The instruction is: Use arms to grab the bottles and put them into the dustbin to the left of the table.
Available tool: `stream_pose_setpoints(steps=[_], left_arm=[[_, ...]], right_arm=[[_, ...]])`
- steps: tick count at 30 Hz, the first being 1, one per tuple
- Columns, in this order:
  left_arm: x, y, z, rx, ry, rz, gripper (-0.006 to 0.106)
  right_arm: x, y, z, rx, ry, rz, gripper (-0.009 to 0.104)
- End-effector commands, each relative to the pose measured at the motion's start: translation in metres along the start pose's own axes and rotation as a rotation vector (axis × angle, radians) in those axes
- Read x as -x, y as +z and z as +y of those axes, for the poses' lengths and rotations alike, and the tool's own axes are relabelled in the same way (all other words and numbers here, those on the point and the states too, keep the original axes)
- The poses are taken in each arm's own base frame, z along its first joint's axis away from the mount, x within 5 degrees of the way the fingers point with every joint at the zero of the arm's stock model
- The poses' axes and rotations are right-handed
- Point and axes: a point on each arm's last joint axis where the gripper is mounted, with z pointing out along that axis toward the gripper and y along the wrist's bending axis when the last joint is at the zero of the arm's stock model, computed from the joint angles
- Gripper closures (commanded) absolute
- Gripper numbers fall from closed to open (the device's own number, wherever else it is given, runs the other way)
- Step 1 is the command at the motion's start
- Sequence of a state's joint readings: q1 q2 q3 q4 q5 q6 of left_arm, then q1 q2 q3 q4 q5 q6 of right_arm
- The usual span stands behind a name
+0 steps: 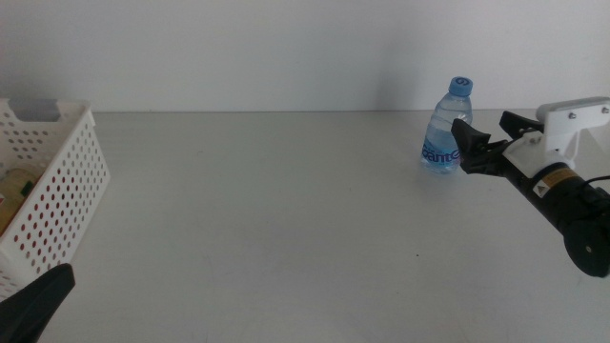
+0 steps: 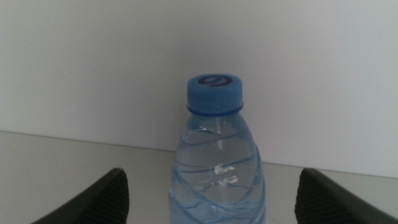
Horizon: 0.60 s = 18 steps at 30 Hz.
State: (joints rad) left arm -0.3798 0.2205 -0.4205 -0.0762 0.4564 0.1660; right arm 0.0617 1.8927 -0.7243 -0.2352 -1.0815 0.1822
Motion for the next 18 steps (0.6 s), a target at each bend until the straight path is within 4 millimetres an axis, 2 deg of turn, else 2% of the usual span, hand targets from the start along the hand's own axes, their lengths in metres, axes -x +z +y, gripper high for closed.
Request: stream_pose_setpoints(steps=[1, 8, 14, 16, 18], left_arm=[[0.014, -0.002, 0.001, 0.005, -0.017, -0.093, 0.007], [0.014, -0.002, 0.001, 0.005, -0.017, -0.093, 0.007], [0.014, -0.002, 0.001, 0.005, -0.017, -0.093, 0.007], [0.014, -0.002, 0.001, 0.005, -0.017, -0.093, 0.007], [0.014, -0.002, 0.001, 0.005, -0.017, -0.094, 0.007]], right_arm=[[0.017, 0.022, -0.003, 0.018, -0.026, -0.092, 0.012], [0.003, 0.078, -0.015, 0.007, -0.076, -0.027, 0.012], [-0.001, 0.104, -0.009, 0.049, -0.140, -0.008, 0.015], [-0.002, 0.107, -0.008, 0.051, -0.160, -0.007, 0.027], [-0.003, 0.108, -0.005, 0.058, -0.180, 0.010, 0.056]])
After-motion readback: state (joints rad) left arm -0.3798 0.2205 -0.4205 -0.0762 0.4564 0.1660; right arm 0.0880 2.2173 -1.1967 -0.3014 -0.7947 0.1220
